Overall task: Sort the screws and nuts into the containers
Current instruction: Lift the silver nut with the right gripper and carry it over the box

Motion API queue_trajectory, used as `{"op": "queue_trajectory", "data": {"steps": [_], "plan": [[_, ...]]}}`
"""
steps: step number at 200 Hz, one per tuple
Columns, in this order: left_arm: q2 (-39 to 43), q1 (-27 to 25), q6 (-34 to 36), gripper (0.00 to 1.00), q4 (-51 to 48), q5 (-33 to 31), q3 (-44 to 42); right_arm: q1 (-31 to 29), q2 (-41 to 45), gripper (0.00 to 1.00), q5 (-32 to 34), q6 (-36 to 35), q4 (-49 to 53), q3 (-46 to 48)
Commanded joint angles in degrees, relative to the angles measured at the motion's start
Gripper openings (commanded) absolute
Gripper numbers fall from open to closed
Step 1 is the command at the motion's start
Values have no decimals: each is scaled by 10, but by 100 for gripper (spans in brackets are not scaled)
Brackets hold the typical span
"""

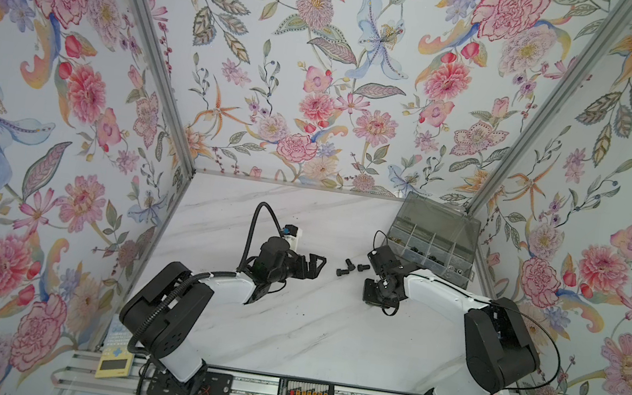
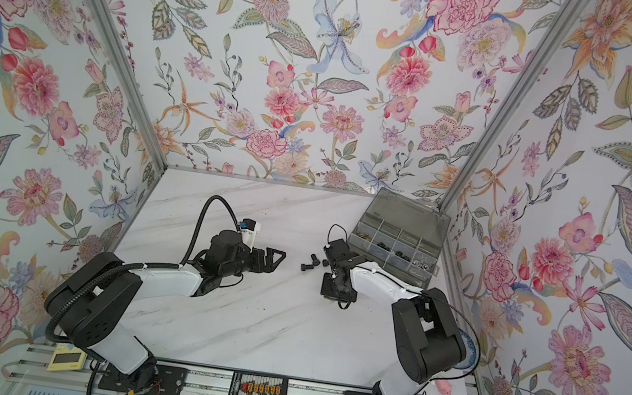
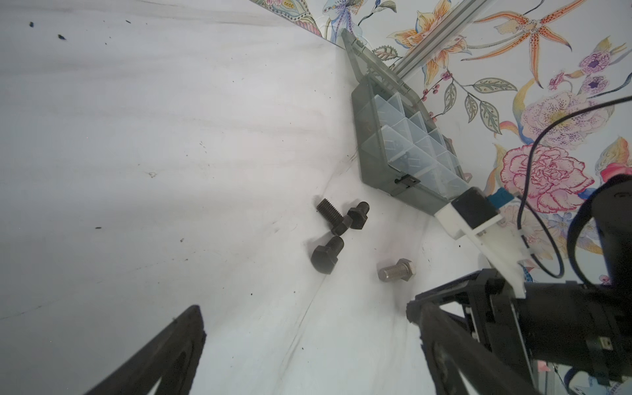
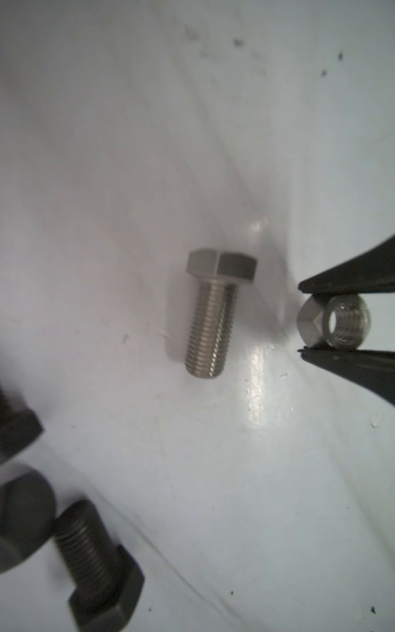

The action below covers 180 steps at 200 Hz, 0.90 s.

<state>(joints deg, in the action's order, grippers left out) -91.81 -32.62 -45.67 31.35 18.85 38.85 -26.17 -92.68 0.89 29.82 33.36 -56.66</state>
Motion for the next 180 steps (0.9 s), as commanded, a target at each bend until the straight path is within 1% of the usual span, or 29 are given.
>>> {"op": "queue_trajectory", "data": {"steps": [1,42,82,134,149,180], "plan": [[1,0,6,99,8,-4,-5,62,37,0,-10,-58,10,-20],[10,-3,-1,100,19,-11,-15,227,35,0,-26,-118,20,-81],[2,-3,1,99,33,-7,-21,340,-6,0,-16,-134,21,-153],[-5,-3,-1,99,45,3,-23,412,-105,0,-30,-135,21,-246],[-4,-3,-2,99,47,1,-26,423,-132,0,-41,-130,19,-268],[-2,-3,-2,100,44,0,-25,433,-186,0,-37,-132,20,-312]]}}
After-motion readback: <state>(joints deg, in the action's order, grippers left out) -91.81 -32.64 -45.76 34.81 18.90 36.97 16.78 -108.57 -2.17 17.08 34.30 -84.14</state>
